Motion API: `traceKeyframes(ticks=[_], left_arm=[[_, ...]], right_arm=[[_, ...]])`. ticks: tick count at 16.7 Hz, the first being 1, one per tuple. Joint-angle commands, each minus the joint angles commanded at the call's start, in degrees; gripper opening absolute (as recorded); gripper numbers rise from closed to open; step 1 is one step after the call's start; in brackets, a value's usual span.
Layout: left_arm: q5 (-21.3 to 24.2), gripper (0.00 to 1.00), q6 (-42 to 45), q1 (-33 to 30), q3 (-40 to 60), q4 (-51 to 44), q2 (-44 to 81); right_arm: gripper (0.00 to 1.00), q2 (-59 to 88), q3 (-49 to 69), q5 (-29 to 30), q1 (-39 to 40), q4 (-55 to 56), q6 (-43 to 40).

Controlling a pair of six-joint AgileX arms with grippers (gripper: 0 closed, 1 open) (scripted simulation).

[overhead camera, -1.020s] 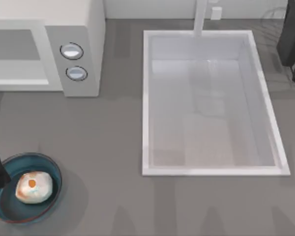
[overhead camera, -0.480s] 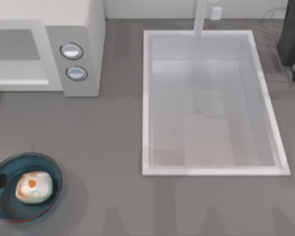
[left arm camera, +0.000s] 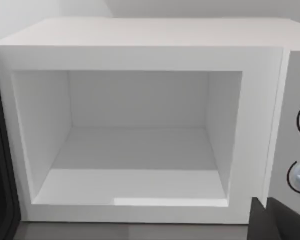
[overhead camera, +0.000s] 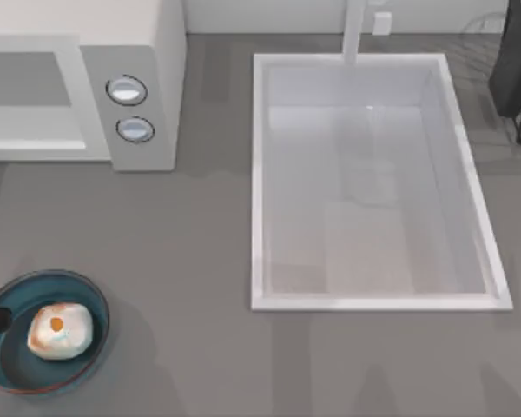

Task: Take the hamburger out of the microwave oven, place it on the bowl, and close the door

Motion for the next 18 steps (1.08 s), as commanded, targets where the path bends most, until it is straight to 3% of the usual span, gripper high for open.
traceKeyframes(ticks=[10,18], left_arm=[[0.95,0.0,-0.01,0.94,0.08,0.06,0.15],[18.47,0.0,0.03,18.46,1.02,1.02,2.06]], right_arm=[[1.0,0.0,0.0,0.0,0.0,0.0,0.0],[1.0,0.0,0.0,0.0,0.0,0.0,0.0]])
